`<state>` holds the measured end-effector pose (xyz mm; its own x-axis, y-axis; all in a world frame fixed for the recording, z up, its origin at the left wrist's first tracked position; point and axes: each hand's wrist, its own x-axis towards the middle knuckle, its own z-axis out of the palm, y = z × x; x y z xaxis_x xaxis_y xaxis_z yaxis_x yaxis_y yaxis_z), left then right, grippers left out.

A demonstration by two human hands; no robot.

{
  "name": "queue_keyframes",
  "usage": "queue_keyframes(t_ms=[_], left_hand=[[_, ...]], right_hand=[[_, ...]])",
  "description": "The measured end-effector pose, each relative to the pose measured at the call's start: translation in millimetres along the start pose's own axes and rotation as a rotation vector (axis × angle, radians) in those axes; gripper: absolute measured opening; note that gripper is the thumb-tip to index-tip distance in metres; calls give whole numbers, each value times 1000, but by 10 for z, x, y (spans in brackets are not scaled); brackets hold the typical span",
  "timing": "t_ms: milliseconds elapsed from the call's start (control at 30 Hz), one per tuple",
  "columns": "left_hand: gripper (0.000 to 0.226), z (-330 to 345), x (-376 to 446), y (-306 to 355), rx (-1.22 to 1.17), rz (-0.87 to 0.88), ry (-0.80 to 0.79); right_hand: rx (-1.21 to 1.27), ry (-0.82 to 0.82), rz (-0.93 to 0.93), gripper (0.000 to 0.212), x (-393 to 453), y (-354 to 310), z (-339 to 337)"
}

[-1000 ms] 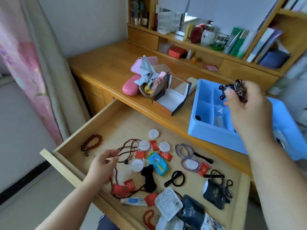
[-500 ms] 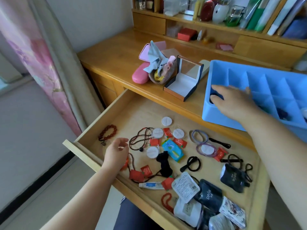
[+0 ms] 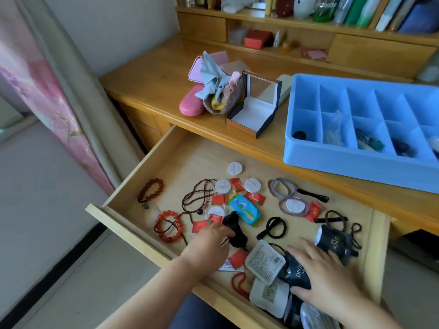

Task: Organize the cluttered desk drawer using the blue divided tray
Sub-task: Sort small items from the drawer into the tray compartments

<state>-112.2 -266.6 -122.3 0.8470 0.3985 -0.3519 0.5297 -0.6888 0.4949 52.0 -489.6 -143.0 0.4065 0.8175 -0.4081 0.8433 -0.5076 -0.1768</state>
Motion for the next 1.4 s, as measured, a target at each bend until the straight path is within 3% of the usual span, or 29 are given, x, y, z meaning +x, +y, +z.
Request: queue_keyframes(t_ms=[100, 167, 267, 333, 433, 567, 600, 767, 900, 967, 1067, 1133, 1267, 1333, 1400], left_hand=[[60, 231, 16, 263, -105, 186, -101], [72, 414, 59, 420, 60, 224, -234], [68, 495, 175, 526, 405, 264, -203], [59, 429, 272, 486, 437, 252, -164], [33, 192, 361, 275, 162, 184, -12], [5, -167, 432, 36, -231, -35, 299], [11, -237, 462, -32, -297, -85, 344], [15, -380, 473, -380, -420, -208, 288], [12, -263, 423, -416, -204, -236, 219], [17, -159, 400, -352, -56, -226, 314], [48, 32, 369, -110, 49, -19, 414], [58, 175, 416, 73, 165, 112, 292], [71, 370, 576, 252, 425, 62, -16], [63, 350, 606, 239, 482, 99, -36], [55, 271, 594, 175, 513, 119, -37]], right_hand=[[-12, 7, 22, 86, 27, 82, 32], [-13, 61, 10, 81, 61, 120, 23], [54, 126, 47, 77, 130, 191, -36], [168, 210, 108, 76, 154, 281, -146], [255, 333, 161, 71, 174, 442, -296], [215, 340, 103, 67, 178, 607, -351], [197, 334, 99, 68, 181, 641, -357], [167, 285, 87, 71, 160, 632, -373], [224, 210, -6, 71, 49, 288, -184], [308, 163, -57, 71, 20, 94, -28], [347, 105, -104, 72, -14, -79, 147], [294, 97, -114, 72, -41, -76, 191], [257, 277, 47, 63, -33, 152, 50], [285, 362, 208, 62, 35, 296, -84], [284, 343, 349, 66, 116, 376, -179]])
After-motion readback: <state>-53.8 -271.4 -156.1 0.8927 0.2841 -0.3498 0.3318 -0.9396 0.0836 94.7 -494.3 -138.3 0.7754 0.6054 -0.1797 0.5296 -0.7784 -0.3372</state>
